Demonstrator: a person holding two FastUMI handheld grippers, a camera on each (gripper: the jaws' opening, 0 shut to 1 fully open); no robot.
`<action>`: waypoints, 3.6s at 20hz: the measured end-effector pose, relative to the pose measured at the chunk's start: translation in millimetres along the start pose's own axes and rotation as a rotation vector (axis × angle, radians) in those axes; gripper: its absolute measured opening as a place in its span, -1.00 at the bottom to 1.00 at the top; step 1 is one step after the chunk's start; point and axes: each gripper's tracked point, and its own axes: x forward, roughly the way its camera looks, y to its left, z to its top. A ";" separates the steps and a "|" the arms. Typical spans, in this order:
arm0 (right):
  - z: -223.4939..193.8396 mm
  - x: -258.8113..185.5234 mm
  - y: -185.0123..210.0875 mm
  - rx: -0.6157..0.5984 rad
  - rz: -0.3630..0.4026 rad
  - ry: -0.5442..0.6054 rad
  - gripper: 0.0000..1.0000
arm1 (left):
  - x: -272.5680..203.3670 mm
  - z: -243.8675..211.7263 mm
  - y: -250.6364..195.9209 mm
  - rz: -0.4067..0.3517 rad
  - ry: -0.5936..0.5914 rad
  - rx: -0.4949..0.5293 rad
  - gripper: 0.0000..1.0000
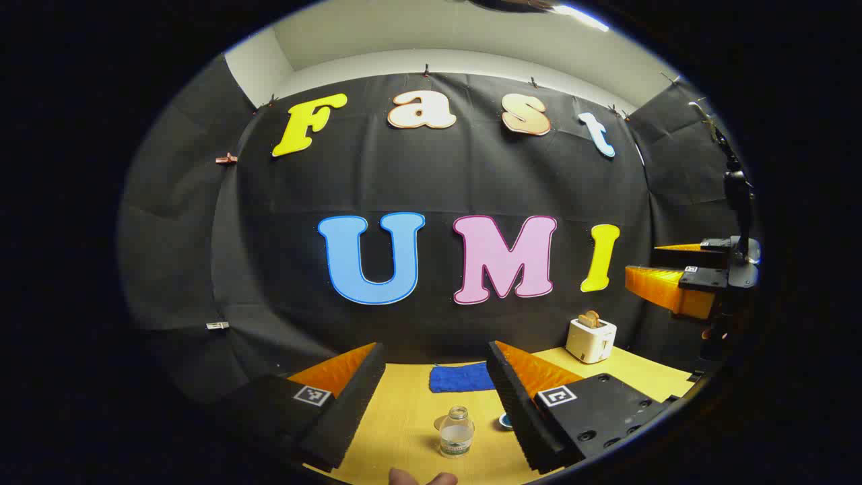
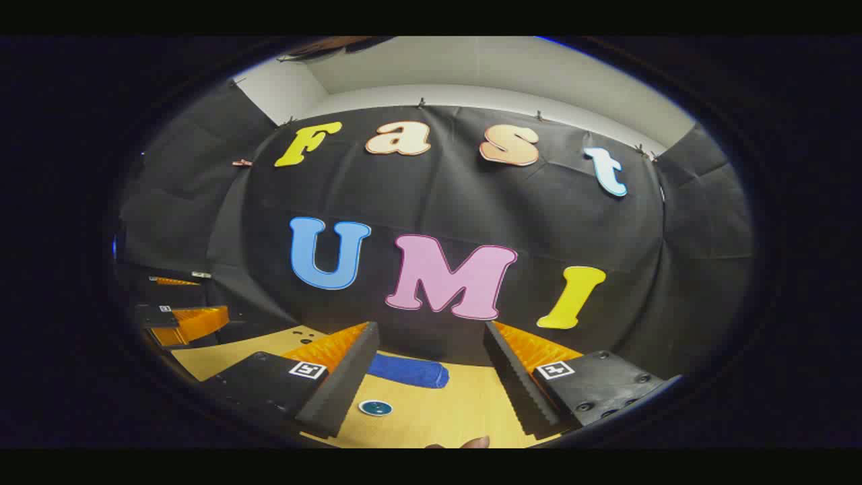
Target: Open the teacup lid with one hand, grasp the water bottle and pour water into the teacup with the other hand; after pouring, place the water bottle on the coaster and then close the teacup lid.
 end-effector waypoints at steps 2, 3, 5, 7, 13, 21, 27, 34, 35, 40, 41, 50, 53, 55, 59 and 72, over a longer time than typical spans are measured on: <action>1.9 3.4 2.7 0.004 0.001 -0.005 0.93 | 2.4 -3.5 2.6 0.002 0.008 -0.008 0.91; 2.2 4.7 3.4 0.011 0.000 -0.007 0.94 | 4.2 -3.3 4.1 0.005 0.009 -0.006 0.91; 3.5 7.1 5.7 0.024 0.002 -0.009 0.93 | 6.5 -1.1 7.6 0.007 -0.001 0.001 0.91; 5.6 7.4 6.9 0.021 0.003 -0.012 0.94 | 8.0 1.0 8.9 0.004 -0.007 0.007 0.91; 7.4 7.5 14.4 0.010 0.017 -0.018 0.93 | 8.2 1.9 5.7 -0.014 -0.017 0.017 0.91; -19.6 12.1 36.4 0.025 0.096 -0.003 0.94 | 10.4 -19.8 -3.6 -0.044 -0.002 -0.004 0.91; -119.6 29.8 64.0 0.027 0.150 0.071 0.94 | 31.0 -95.2 -15.3 -0.063 0.033 0.054 0.91; -263.9 66.4 86.4 0.013 0.178 0.150 0.94 | 50.8 -219.8 -25.3 -0.082 0.104 0.061 0.87; -279.6 72.1 90.3 0.013 0.188 0.156 0.93 | 52.1 -234.8 -24.7 -0.082 0.115 0.054 0.87; -359.4 100.5 106.9 0.017 0.242 0.249 0.87 | 63.0 -287.4 -21.4 -0.069 0.156 0.074 0.87; -373.8 103.7 110.0 0.015 0.253 0.278 0.71 | 65.6 -292.0 -22.2 -0.069 0.159 0.071 0.87; -419.0 119.8 133.9 0.033 0.321 0.362 0.23 | 80.1 -308.3 -35.7 -0.076 0.163 0.054 0.87; -415.0 119.5 134.3 0.074 0.331 0.367 0.16 | 83.5 -312.8 -37.7 -0.072 0.171 0.048 0.87; -414.3 120.5 135.0 0.090 0.336 0.365 -0.15 | 84.7 -315.8 -37.6 -0.067 0.175 0.037 0.87; -412.3 119.4 136.2 0.097 0.352 0.367 -0.40 | 89.5 -318.0 -39.9 -0.067 0.172 0.056 0.87; -350.8 113.9 62.2 0.083 0.248 0.255 -0.30 | 110.1 -345.2 -39.6 -0.058 0.220 0.026 0.90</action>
